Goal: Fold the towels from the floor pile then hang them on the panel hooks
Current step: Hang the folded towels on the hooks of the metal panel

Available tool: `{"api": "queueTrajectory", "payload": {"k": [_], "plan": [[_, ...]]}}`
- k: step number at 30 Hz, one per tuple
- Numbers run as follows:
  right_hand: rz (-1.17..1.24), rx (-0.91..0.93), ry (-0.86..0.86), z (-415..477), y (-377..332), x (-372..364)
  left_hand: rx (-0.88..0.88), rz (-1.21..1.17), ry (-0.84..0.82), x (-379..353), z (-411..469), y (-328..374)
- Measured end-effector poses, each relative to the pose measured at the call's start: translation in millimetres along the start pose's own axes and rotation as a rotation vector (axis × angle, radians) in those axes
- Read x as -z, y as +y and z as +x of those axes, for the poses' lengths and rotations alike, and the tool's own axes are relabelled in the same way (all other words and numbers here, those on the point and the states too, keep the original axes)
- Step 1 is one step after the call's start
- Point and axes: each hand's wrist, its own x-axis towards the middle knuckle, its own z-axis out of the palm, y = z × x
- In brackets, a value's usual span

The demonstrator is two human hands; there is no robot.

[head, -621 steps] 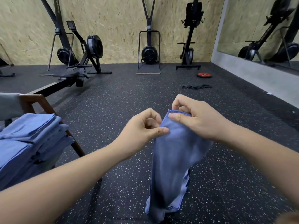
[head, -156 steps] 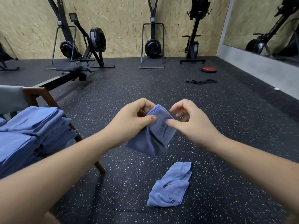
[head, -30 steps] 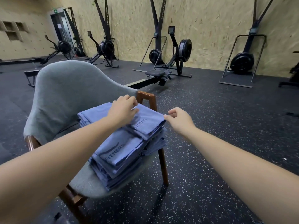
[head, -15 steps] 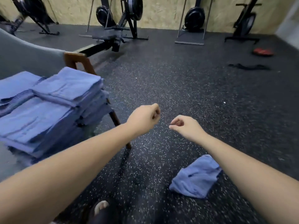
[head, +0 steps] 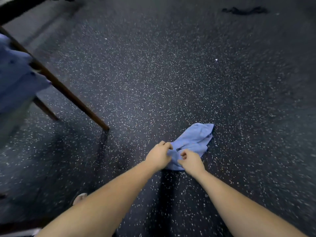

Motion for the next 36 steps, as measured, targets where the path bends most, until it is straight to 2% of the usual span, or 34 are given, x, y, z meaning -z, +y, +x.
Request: {"api": "queueTrajectory", "payload": {"k": [3,6,9,13,17,20,26,32,36], "plan": [[0.009,-0.005,0.009,2,19,-24,0.083,-0.126,-0.011,-54,23,-36],[0.01,-0.065,0.043,-1,16,-34,0.157,-0.365,0.005,-56,10,-27],[0.066,-0.106,0.031,2,8,-38,0.238,-0.496,0.01,-51,4,-19],[0.223,-0.014,-0.045,11,-3,-21,0.141,-0.498,-0.037,-22,0,-12],[0.091,0.193,-0.067,9,-30,30,0.03,-0.455,-0.137,31,-7,3],[0.022,0.327,-0.11,-5,-63,82,-0.05,-0.366,-0.111,82,-20,29],[0.005,0.486,-0.056,-58,-133,181,-0.224,-0.078,0.084,185,-62,82],[0.135,0.507,-0.238,-131,-178,266,-0.315,0.069,0.285,279,-129,128],[0.11,0.499,-0.215,-171,-186,309,-0.331,0.141,0.445,329,-165,133]]}}
